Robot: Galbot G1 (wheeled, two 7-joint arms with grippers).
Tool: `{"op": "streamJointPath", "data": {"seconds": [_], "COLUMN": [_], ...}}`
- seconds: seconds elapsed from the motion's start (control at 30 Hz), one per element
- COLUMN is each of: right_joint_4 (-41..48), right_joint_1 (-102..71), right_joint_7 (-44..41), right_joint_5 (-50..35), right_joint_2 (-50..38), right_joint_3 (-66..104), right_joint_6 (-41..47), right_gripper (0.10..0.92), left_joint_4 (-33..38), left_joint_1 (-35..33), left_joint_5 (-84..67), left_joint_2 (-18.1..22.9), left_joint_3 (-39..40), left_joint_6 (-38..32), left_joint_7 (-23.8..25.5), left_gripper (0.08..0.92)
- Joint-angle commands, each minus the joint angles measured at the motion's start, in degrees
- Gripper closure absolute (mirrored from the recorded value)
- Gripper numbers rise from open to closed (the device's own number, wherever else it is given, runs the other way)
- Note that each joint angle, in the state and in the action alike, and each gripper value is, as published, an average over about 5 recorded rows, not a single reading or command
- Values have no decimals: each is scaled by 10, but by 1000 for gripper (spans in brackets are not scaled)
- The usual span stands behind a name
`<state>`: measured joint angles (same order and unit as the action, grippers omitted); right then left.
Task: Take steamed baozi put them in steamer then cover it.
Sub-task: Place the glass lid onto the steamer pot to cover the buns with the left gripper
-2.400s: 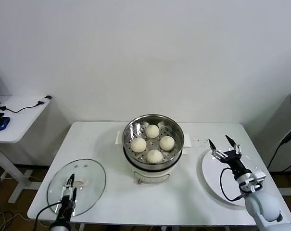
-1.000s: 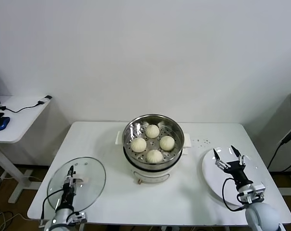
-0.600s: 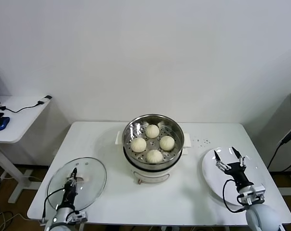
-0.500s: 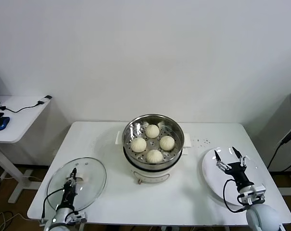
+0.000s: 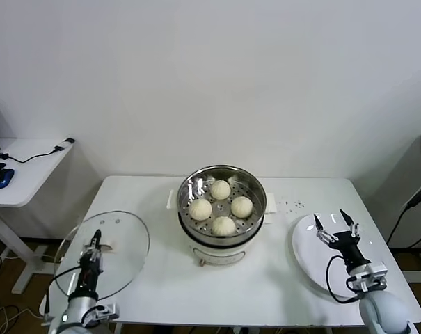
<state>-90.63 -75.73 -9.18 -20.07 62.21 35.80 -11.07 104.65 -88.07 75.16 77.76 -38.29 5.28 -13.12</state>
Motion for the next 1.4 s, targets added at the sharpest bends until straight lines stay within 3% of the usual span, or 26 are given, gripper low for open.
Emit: {"op": "streamJointPath", "data": {"seconds": [0.03,0.2,0.3,0.43,0.57,0.9,1.13,1.4], "right_joint_4": [7,11,16,23,27,37,48,53], "right_joint_1": [16,25,30,38,41,35,32,31], "right_joint_7": [3,7,11,15,18,17,13,10], "right_joint_5": [5,16,20,24,25,26,29,30], "right_joint_2": [-7,-9,-9,-8,-9,-12,-9,-7], "right_joint_3": [-7,-14,-18,-20,-18,-3,4,7], "right_joint_6": [1,1,1,1,1,-3,-9,-12], "right_gripper": [203,203,203,203,203,203,203,203], "left_joint_4": [218,227,224,211,182,59,-29,-106], "left_joint_1": [-29,44,112,209,278,405,418,415], "left_joint_5": [-20,8,52,112,146,184,190,180], "left_joint_2": [-131,-182,-187,-155,-115,19,113,147], "left_joint_3": [82,188,264,333,385,495,525,529], "left_joint_6": [242,344,385,397,397,397,397,397], "left_joint_7": [79,144,217,311,355,367,333,288], "left_gripper": [853,853,853,853,853,853,853,853]}}
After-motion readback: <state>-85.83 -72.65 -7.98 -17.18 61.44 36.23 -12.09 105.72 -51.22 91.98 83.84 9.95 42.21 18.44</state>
